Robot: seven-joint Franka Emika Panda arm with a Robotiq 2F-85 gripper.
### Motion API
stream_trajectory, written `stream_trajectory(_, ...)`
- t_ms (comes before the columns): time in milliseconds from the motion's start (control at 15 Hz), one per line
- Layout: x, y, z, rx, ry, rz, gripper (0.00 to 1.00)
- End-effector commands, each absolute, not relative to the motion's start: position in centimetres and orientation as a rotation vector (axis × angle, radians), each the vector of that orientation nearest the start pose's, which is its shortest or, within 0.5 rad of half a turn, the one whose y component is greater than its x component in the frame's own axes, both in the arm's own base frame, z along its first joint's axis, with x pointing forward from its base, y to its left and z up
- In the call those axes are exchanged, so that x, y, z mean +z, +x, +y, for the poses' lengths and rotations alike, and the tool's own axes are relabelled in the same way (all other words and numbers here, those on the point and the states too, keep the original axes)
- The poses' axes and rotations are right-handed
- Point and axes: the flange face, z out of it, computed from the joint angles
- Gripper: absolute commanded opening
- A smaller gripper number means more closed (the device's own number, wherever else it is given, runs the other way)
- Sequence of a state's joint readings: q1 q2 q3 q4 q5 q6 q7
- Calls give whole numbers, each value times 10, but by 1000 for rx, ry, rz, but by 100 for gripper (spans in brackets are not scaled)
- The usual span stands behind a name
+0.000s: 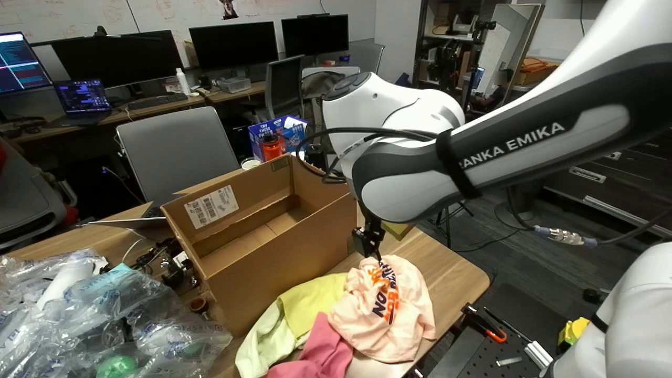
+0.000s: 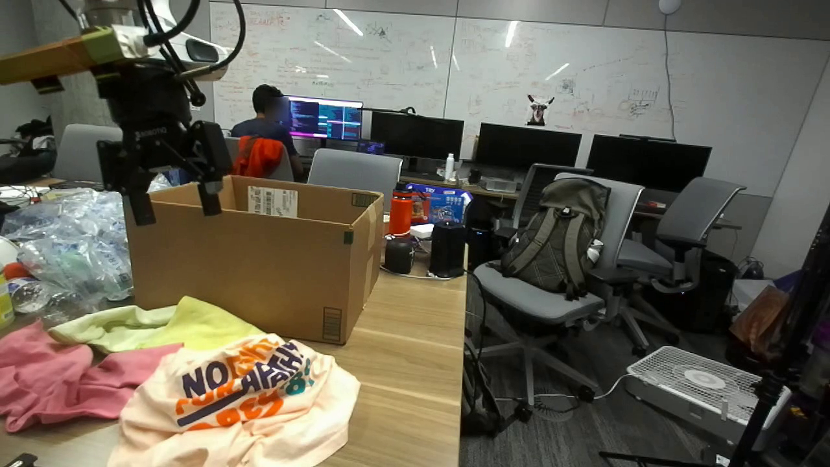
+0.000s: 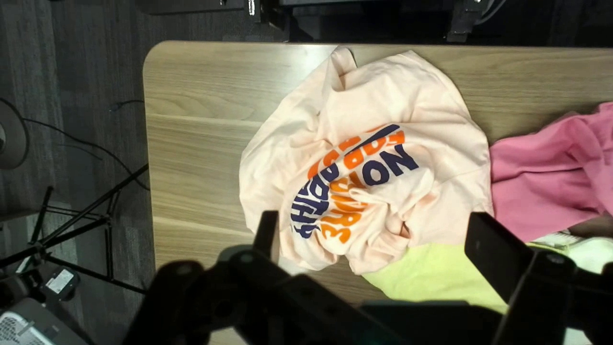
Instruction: Pick up one cloth from the table and put it in the box
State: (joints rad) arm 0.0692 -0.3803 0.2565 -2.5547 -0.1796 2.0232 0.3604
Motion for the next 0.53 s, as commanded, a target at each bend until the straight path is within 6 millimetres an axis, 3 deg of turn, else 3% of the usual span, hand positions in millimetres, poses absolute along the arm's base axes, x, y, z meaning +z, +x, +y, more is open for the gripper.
stream_trajectory(0,376,391,106,144,-3420,10,100)
stream_trajectory(467,333,409,96,240,-3373,56,100)
